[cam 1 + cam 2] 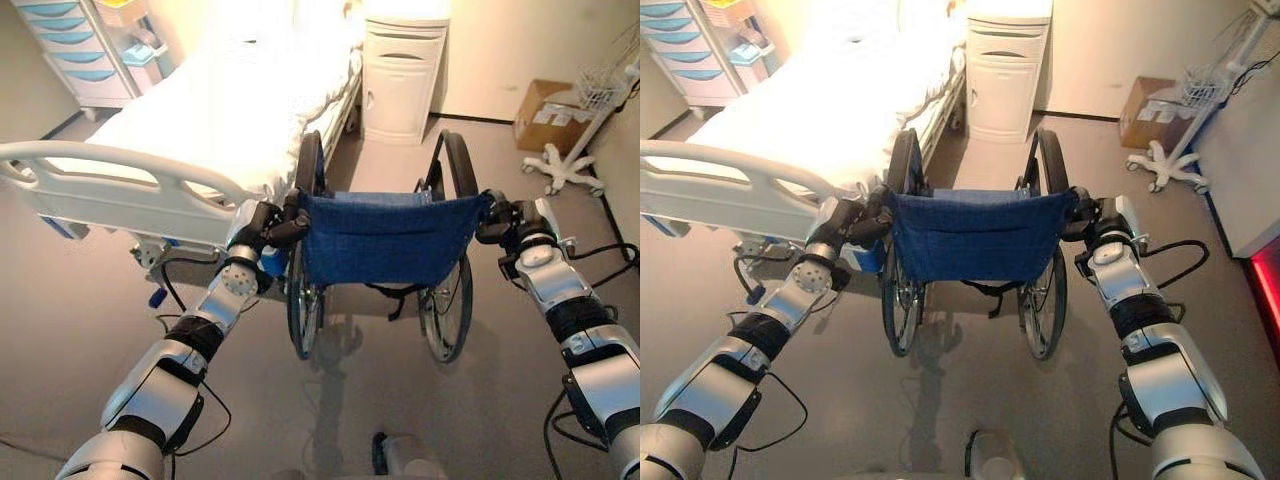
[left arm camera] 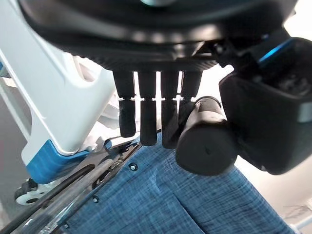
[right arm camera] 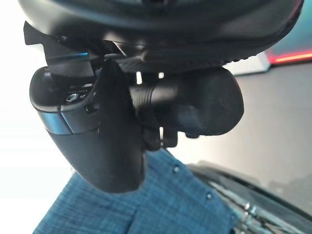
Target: Push the wheelchair next to the bed
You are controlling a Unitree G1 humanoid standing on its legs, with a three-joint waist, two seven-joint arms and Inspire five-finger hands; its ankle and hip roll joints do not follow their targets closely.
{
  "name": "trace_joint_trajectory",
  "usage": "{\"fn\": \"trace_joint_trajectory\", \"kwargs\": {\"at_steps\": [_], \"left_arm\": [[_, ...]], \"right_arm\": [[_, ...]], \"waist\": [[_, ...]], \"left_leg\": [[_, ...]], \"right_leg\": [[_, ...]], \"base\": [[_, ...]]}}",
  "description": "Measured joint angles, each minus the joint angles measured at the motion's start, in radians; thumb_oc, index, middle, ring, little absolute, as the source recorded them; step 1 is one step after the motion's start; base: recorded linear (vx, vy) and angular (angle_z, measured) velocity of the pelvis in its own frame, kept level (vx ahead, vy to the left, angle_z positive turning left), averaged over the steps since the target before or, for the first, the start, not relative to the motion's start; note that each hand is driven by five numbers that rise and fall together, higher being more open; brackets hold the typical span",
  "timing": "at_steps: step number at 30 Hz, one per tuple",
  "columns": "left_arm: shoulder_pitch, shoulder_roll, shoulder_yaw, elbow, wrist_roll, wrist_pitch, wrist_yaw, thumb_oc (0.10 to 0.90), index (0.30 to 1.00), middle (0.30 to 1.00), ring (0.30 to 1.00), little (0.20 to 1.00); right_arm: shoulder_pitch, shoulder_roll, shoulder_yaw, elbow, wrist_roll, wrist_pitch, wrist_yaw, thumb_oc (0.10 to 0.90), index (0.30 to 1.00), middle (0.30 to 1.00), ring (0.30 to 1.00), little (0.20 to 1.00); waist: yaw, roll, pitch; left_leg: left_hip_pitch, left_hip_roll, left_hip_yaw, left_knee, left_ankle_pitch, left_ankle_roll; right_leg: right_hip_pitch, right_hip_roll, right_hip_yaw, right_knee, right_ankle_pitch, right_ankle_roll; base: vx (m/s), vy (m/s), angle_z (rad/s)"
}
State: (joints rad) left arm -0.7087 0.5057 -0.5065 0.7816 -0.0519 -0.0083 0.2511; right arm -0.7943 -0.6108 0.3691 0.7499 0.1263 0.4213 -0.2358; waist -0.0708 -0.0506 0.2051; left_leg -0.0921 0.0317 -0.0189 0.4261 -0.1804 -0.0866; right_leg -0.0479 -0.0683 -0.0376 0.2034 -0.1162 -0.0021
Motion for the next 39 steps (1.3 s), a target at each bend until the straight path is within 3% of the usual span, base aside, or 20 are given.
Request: {"fn": "trace_joint_trajectory", "kwargs": {"at_steps": [3,4,7,8,9,10,13,15,16,19,24,26,28,29,30,32,33,34,36,39], "left_arm": [[0.008,0.002,0.002,0.000,-0.001,-0.015,0.004,0.400,0.300,0.300,0.300,0.300],[0.014,0.000,0.002,-0.004,-0.002,-0.023,-0.006,0.400,0.300,0.300,0.300,0.300],[0.046,0.010,0.015,-0.018,-0.018,-0.022,-0.014,0.400,0.300,0.300,0.300,0.300],[0.046,0.026,0.015,-0.017,-0.032,-0.023,-0.025,0.400,0.300,0.300,0.300,0.300],[0.047,0.040,0.030,-0.012,-0.033,-0.030,-0.039,0.400,0.300,0.300,0.300,0.300],[0.048,0.045,0.039,-0.012,-0.032,-0.032,-0.045,0.400,0.300,0.300,0.300,0.300],[0.035,0.088,0.043,-0.041,-0.031,-0.035,-0.065,0.400,0.300,0.300,0.300,0.300],[-0.005,0.098,0.038,-0.054,-0.031,-0.024,-0.061,0.400,0.300,0.300,0.300,0.300],[-0.018,0.100,0.031,-0.053,-0.031,-0.017,-0.061,0.400,0.300,0.300,0.300,0.300],[-0.038,0.124,0.027,-0.059,-0.031,-0.006,-0.053,0.400,0.300,0.300,0.300,0.300],[-0.062,0.126,0.026,-0.058,-0.031,0.004,-0.021,0.400,0.300,0.300,0.300,0.300],[-0.068,0.095,0.020,-0.042,-0.027,0.014,-0.018,0.400,0.300,0.300,0.300,0.300],[-0.068,0.093,-0.001,-0.044,-0.027,0.012,-0.015,0.400,0.300,0.300,0.300,0.300],[-0.066,0.083,-0.005,-0.043,-0.027,0.014,-0.011,0.400,0.300,0.300,0.300,0.300],[-0.058,0.059,0.003,-0.034,-0.025,0.016,-0.009,0.400,0.300,0.300,0.300,0.300],[-0.024,0.038,-0.003,-0.037,-0.020,0.011,0.001,0.400,0.300,0.300,0.300,0.300],[-0.016,0.059,0.005,-0.051,-0.019,0.009,0.001,0.400,0.300,0.300,0.300,0.300],[-0.002,0.074,0.006,-0.058,-0.019,0.005,-0.002,0.400,0.300,0.300,0.300,0.300],[0.008,0.084,0.003,-0.058,-0.014,0.005,-0.010,0.400,0.300,0.300,0.300,0.300],[-0.003,0.089,0.004,-0.059,-0.015,-0.007,-0.022,0.400,0.300,0.300,0.300,0.300]], "right_arm": [[0.002,-0.004,0.003,-0.012,-0.003,0.003,-0.006,0.400,0.300,0.300,0.300,0.300],[0.002,-0.019,0.007,-0.012,-0.003,0.005,-0.003,0.400,0.300,0.300,0.300,0.300],[0.004,-0.029,0.034,-0.019,-0.006,-0.001,0.018,0.400,0.300,0.300,0.300,0.300],[0.004,-0.017,0.039,-0.019,-0.005,-0.001,0.019,0.400,0.300,0.300,0.300,0.300],[0.011,0.009,0.037,-0.020,-0.010,-0.001,0.021,0.400,0.300,0.300,0.300,0.300],[0.017,0.016,0.037,-0.025,-0.012,0.000,0.020,0.400,0.300,0.300,0.300,0.300],[0.048,0.036,0.022,-0.049,-0.007,0.004,0.018,0.400,0.300,0.300,0.300,0.300],[0.056,0.054,-0.006,-0.047,-0.001,0.016,0.017,0.400,0.300,0.300,0.300,0.300],[0.055,0.053,-0.007,-0.047,-0.001,0.017,0.017,0.400,0.300,0.300,0.300,0.300],[0.021,0.058,-0.010,-0.045,-0.003,0.011,0.017,0.400,0.300,0.300,0.300,0.300],[-0.053,0.063,-0.007,0.003,-0.006,-0.009,0.016,0.400,0.300,0.300,0.300,0.300],[-0.051,0.054,-0.007,0.035,-0.005,-0.035,0.015,0.400,0.300,0.300,0.300,0.300],[-0.031,0.039,-0.006,0.039,-0.001,-0.058,0.015,0.400,0.300,0.300,0.300,0.300],[-0.016,0.027,-0.006,0.039,0.000,-0.072,0.015,0.400,0.300,0.300,0.300,0.300],[0.004,0.017,-0.007,0.035,0.000,-0.081,0.015,0.400,0.300,0.300,0.300,0.300],[0.047,0.011,-0.007,0.018,0.000,-0.083,0.015,0.400,0.300,0.300,0.300,0.300],[0.056,-0.001,-0.005,-0.025,0.003,-0.077,0.015,0.400,0.300,0.300,0.300,0.300],[0.057,0.003,-0.005,-0.040,0.003,-0.071,0.015,0.400,0.300,0.300,0.300,0.300],[0.078,0.011,-0.006,-0.091,0.003,-0.034,0.013,0.400,0.300,0.300,0.300,0.300],[0.069,0.018,-0.023,-0.094,-0.001,0.001,0.012,0.400,0.300,0.300,0.300,0.300]], "waist": [[0.049,0.049,0.037],[0.093,0.085,0.060],[0.149,0.125,0.067],[0.157,0.119,0.067],[0.163,0.094,0.061],[0.164,0.083,0.055],[0.142,0.036,0.010],[0.107,-0.034,0.000],[0.101,-0.041,-0.002],[0.107,-0.028,-0.002],[0.126,-0.005,-0.011],[0.129,0.004,-0.023],[0.148,-0.006,-0.045],[0.144,0.008,-0.045],[0.133,0.017,-0.042],[0.097,0.046,-0.022],[0.094,0.047,0.007],[0.084,0.052,0.020],[0.022,0.031,0.038],[-0.028,-0.033,0.044]], "left_leg": [[-0.060,0.012,0.000,-0.255,0.071,-0.026],[-0.064,0.023,-0.001,-0.337,0.112,-0.065],[-0.145,0.045,0.030,-0.229,0.114,-0.067],[-0.170,0.035,0.043,-0.130,0.109,-0.058],[-0.176,0.015,0.054,-0.038,0.075,-0.004],[-0.173,0.009,0.055,-0.022,0.065,0.013],[-0.112,-0.017,0.053,-0.123,0.114,0.091],[-0.117,-0.071,0.063,-0.159,0.115,0.090],[-0.122,-0.079,0.066,-0.160,0.120,0.089],[-0.127,-0.107,0.064,-0.165,0.148,0.088],[-0.124,-0.137,0.020,-0.226,0.183,0.131],[-0.127,-0.141,0.019,-0.228,0.170,0.150],[-0.133,-0.152,0.037,-0.204,0.164,0.176],[-0.122,-0.158,0.013,-0.192,0.171,0.227],[-0.087,-0.169,-0.055,-0.226,0.190,0.226],[-0.014,-0.168,-0.136,-0.278,0.212,0.220],[0.002,-0.170,-0.153,-0.241,0.177,0.235],[0.014,-0.178,-0.159,-0.237,0.168,0.236],[0.014,-0.192,-0.143,-0.194,0.125,0.290],[0.019,-0.199,-0.091,-0.193,0.114,0.291]], "right_leg": [[0.078,0.040,-0.001,-0.061,0.008,-0.008],[0.107,0.060,0.001,-0.071,0.009,-0.011],[0.134,0.055,-0.040,-0.072,0.011,-0.009],[0.145,0.036,-0.065,-0.078,0.011,-0.009],[0.143,-0.001,-0.095,-0.076,0.007,-0.002],[0.142,-0.014,-0.106,-0.074,0.004,0.001],[0.100,-0.055,-0.100,-0.020,-0.031,0.082],[0.067,-0.105,-0.069,0.009,-0.041,0.070],[0.067,-0.115,-0.065,0.009,-0.040,0.071],[0.089,-0.127,-0.051,0.008,-0.041,0.078],[0.150,-0.103,-0.056,0.006,-0.038,0.079],[0.152,-0.101,-0.047,0.189,-0.062,0.111],[0.175,-0.092,-0.053,0.264,-0.016,0.130],[0.151,-0.086,-0.054,0.346,0.011,0.129],[0.062,-0.084,-0.042,0.513,0.066,0.112],[-0.083,-0.013,-0.023,0.632,-0.033,0.065],[-0.192,-0.001,-0.053,0.649,-0.051,0.043],[-0.257,-0.004,-0.068,0.621,-0.048,0.048],[-0.408,-0.044,-0.086,0.443,-0.010,0.109],[-0.452,-0.130,-0.082,0.123,0.027,0.158]], "base": [[0.61,0.279,-0.64],[0.32,0.173,-1.04],[0.46,0.283,-1.25],[0.59,0.328,-0.87],[0.54,0.295,-0.68],[0.42,0.229,-0.56],[0.26,0.171,-0.12],[0.21,0.158,0.22],[0.16,0.123,-0.09],[0.12,0.112,-0.53],[0.12,0.133,-0.37],[0.18,0.118,0.04],[0.34,0.185,0.01],[0.45,0.171,0.26],[0.37,0.108,0.48],[0.35,0.023,0.45],[0.41,-0.039,0.34],[0.31,-0.060,0.53],[0.44,-0.149,0.94],[0.49,-0.182,0.99]]}}
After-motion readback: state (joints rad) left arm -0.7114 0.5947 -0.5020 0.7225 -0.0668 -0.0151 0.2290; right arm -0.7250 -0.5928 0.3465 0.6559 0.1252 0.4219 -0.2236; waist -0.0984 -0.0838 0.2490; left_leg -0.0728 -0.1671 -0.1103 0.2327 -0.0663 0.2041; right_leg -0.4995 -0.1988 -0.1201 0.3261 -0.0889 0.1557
